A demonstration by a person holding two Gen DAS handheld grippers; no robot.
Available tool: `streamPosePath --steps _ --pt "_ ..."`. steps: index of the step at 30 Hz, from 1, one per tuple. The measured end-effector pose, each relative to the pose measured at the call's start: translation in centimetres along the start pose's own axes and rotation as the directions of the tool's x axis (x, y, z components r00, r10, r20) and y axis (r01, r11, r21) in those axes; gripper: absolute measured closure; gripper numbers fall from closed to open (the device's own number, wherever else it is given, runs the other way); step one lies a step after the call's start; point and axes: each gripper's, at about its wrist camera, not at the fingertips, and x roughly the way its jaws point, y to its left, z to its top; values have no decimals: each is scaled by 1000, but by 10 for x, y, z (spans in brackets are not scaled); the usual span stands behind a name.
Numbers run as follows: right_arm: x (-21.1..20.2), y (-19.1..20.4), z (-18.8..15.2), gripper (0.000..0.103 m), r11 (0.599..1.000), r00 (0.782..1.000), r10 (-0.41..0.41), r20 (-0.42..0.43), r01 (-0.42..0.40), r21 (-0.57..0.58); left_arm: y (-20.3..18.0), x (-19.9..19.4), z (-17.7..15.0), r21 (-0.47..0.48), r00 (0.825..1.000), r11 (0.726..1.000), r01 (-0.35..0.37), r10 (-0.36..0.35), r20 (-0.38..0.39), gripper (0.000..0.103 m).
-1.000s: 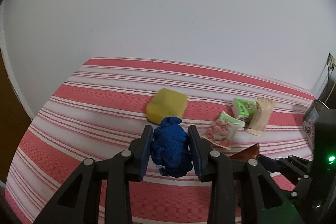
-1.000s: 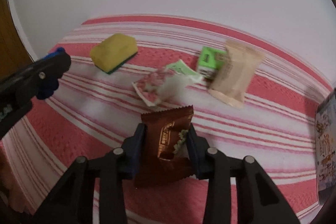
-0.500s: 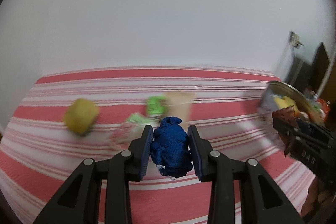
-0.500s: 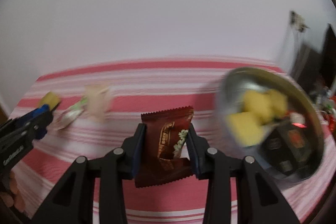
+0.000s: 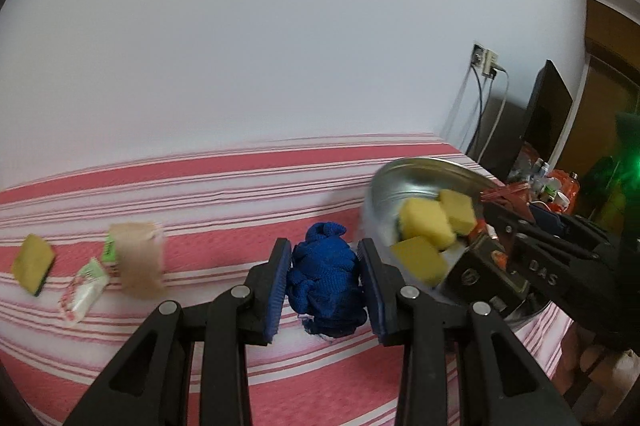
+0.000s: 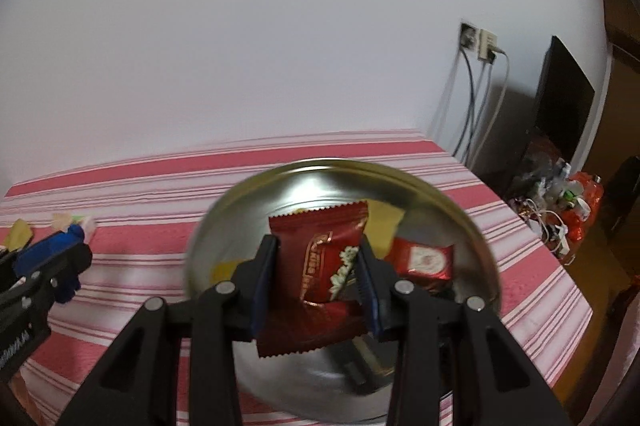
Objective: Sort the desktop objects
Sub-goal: 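Carry the blue ball with the left tool while the right tool carries the brown packet over the tin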
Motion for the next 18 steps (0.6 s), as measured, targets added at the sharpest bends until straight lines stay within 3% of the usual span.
streamPosePath --steps 9,18 --pt "23 -58 4 65 996 997 -69 -32 71 47 -56 25 11 33 997 997 72 -72 -18 66" --pt "33 -83 11 65 994 995 -87 -45 90 56 -87 49 14 48 994 994 102 -99 -51 66"
